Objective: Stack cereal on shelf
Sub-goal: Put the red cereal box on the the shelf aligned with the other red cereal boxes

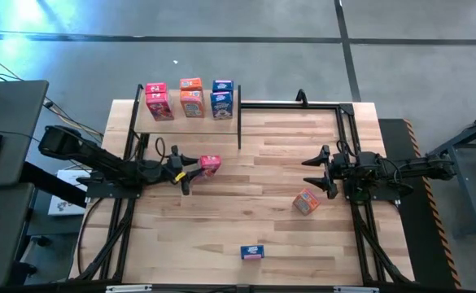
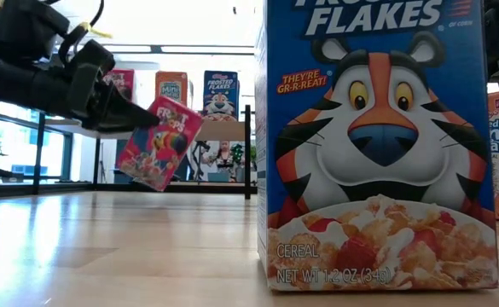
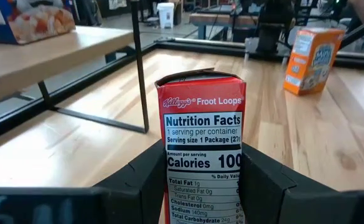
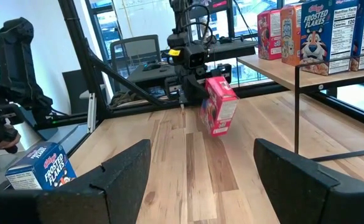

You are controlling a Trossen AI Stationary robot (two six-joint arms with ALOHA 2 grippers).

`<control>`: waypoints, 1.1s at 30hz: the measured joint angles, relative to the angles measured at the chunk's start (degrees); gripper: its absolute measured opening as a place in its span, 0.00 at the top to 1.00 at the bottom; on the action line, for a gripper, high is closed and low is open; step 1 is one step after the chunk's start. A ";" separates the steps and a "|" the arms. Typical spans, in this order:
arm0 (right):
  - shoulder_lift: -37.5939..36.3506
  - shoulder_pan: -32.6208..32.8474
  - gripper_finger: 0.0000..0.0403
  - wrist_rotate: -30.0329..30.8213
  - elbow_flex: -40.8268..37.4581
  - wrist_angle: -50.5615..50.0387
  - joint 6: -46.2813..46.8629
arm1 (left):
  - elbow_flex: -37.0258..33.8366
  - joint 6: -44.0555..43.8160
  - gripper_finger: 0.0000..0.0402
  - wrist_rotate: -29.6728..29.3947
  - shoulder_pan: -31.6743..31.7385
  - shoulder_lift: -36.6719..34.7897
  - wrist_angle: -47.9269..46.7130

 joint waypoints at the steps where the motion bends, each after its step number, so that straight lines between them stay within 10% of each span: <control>1: 0.00 0.00 0.31 0.00 0.00 0.01 -0.01 | 0.00 -0.20 0.61 -0.02 0.00 0.48 0.04; 33: -0.01 0.01 0.31 0.00 0.00 0.00 -0.01 | -0.43 -6.09 0.53 -0.38 -1.17 4.74 -1.76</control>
